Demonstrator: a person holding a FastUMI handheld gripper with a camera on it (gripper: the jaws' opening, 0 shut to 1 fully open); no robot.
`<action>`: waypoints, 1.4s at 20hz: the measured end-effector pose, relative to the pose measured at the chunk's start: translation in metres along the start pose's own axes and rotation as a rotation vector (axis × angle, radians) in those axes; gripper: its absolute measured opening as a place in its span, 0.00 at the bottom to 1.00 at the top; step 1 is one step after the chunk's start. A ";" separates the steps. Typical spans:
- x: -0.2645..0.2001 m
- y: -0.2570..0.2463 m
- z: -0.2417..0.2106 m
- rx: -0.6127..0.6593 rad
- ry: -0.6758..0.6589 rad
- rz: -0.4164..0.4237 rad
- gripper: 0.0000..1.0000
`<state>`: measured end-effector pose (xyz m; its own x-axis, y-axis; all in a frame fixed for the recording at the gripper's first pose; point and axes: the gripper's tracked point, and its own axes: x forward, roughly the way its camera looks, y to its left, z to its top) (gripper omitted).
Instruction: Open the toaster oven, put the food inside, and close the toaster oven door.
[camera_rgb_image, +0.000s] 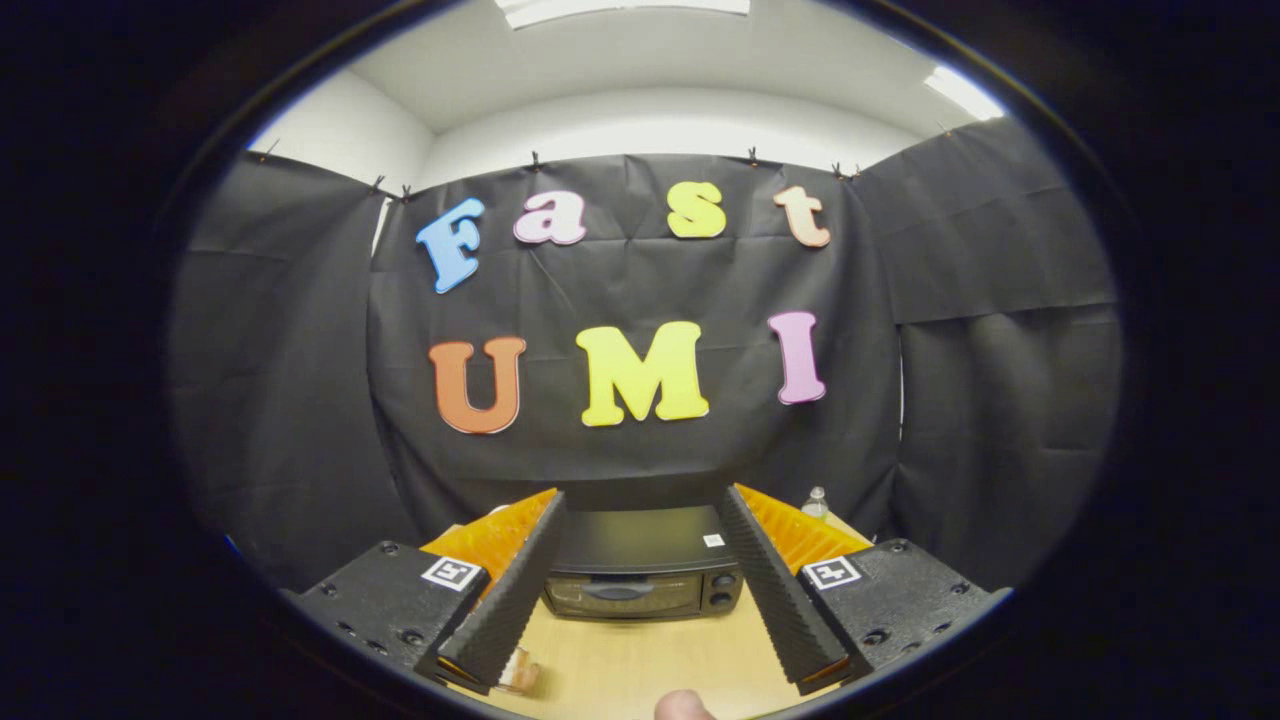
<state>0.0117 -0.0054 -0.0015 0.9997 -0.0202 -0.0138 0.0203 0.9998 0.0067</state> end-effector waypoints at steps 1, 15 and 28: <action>0.001 -0.002 -0.001 -0.001 0.001 -0.003 1.00; 0.032 -0.012 -0.031 0.008 0.066 0.009 1.00; 0.165 0.023 -0.180 -0.025 0.274 0.116 1.00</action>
<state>0.1747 0.0158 -0.1836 0.9544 0.0930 -0.2838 -0.0972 0.9953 -0.0006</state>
